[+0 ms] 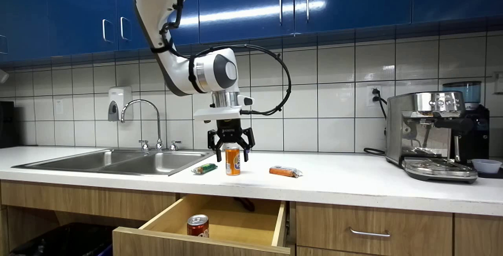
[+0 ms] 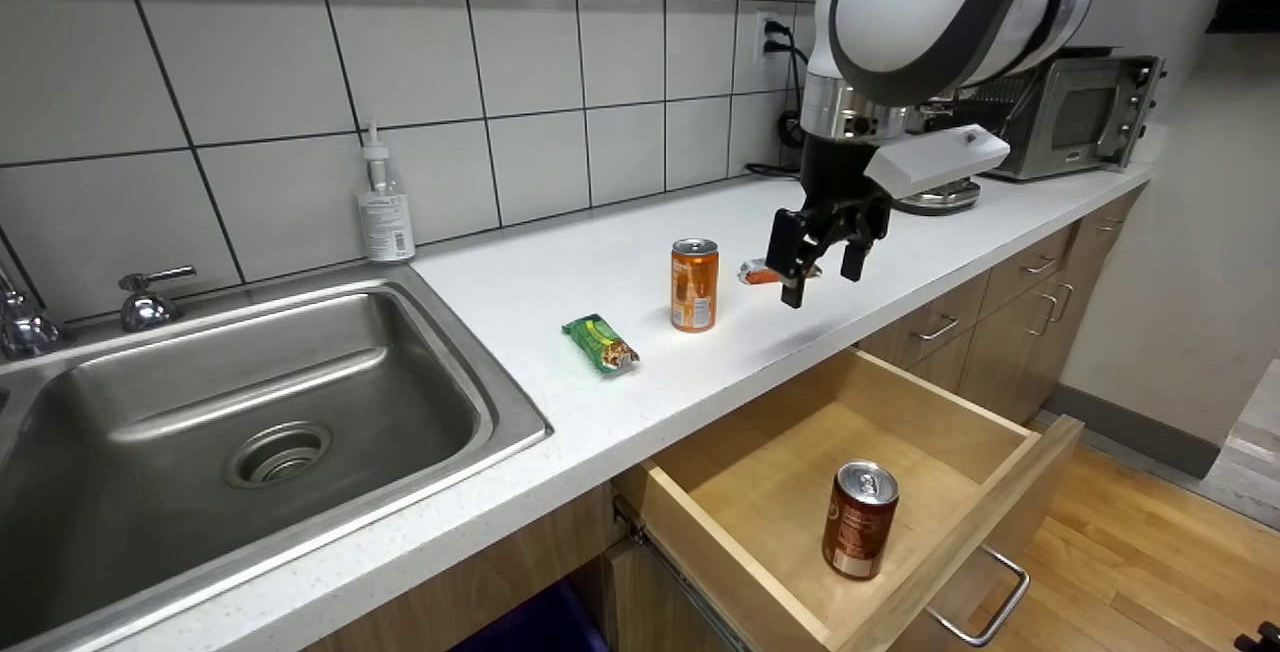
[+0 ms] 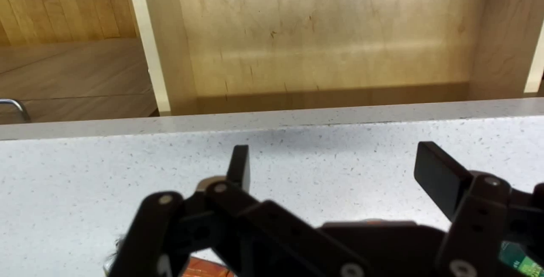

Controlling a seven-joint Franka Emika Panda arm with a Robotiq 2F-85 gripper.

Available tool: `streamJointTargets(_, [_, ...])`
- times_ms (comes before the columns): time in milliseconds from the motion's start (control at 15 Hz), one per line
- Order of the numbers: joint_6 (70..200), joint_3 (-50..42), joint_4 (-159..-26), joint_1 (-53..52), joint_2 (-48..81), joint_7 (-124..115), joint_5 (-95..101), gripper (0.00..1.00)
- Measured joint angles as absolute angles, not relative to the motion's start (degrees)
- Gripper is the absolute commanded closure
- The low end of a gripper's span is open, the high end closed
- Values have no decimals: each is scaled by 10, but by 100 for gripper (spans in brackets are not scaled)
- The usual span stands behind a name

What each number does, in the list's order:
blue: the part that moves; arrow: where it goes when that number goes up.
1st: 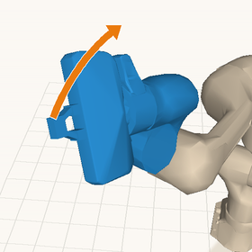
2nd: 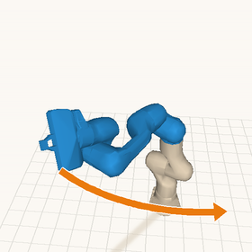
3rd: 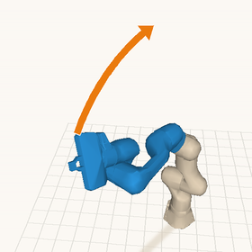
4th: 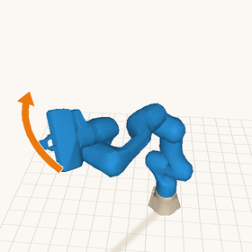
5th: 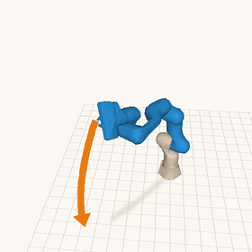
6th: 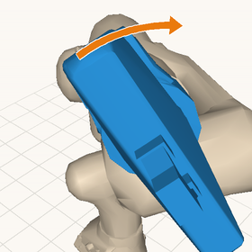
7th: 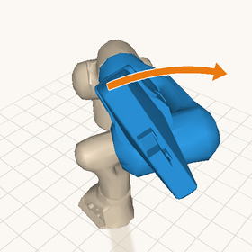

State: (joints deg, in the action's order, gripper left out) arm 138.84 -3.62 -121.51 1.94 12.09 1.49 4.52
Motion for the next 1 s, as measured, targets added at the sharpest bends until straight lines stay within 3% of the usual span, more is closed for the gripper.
streamJointTargets(1000, [1387, -22, -1101, 14, 179, 80, 51, 0])
